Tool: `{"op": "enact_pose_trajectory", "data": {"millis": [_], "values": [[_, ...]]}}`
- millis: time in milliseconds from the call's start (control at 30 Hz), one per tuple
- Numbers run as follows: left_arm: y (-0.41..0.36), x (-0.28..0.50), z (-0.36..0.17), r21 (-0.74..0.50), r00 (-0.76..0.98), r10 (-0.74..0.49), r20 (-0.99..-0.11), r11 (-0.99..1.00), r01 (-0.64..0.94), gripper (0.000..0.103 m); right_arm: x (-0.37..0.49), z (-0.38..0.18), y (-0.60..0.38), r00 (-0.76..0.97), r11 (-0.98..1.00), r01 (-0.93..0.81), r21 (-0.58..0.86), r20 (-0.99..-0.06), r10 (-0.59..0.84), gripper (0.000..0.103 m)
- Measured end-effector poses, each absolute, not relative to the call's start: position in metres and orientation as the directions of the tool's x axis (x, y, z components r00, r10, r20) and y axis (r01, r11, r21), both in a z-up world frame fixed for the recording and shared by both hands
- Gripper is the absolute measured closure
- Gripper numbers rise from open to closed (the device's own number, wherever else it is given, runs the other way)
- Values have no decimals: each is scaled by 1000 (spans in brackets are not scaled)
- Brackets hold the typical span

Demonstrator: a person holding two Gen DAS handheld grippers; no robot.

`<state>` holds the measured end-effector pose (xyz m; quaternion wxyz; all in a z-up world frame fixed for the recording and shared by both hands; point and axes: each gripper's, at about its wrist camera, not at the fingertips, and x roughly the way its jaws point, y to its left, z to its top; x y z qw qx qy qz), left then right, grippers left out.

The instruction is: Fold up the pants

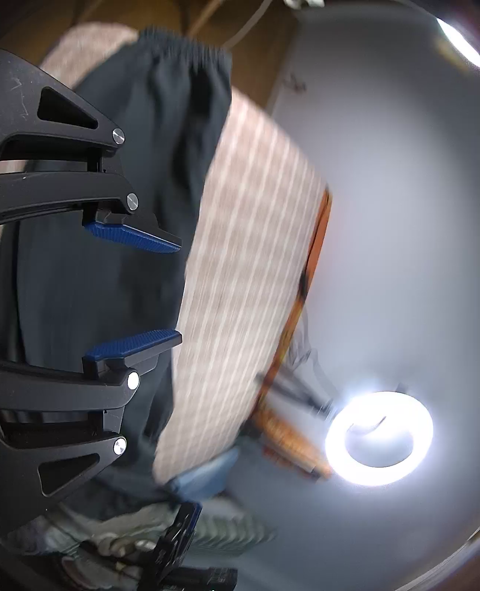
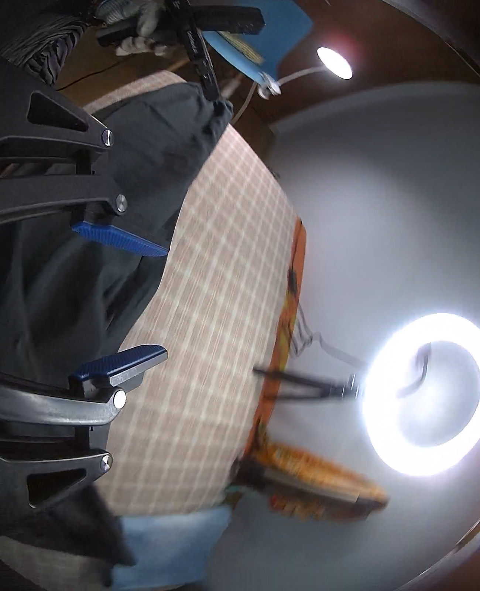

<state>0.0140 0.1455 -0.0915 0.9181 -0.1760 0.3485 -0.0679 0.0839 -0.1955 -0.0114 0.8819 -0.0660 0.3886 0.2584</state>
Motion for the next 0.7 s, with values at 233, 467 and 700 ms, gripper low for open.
{"op": "enact_pose_trajectory", "data": {"millis": [233, 467, 700], "values": [[67, 27, -97, -422, 649, -430, -627, 888, 181, 53, 85, -20, -300, 604, 946, -285, 156, -737, 303, 44], [-22, 27, -107, -406, 512, -548, -662, 836, 370, 53, 108, -38, -390, 574, 971, -13, 239, -793, 203, 42], [-87, 20, -120, -388, 387, -597, -702, 777, 496, 53, 144, -58, -419, 525, 959, 179, 218, -846, 94, 24]]}}
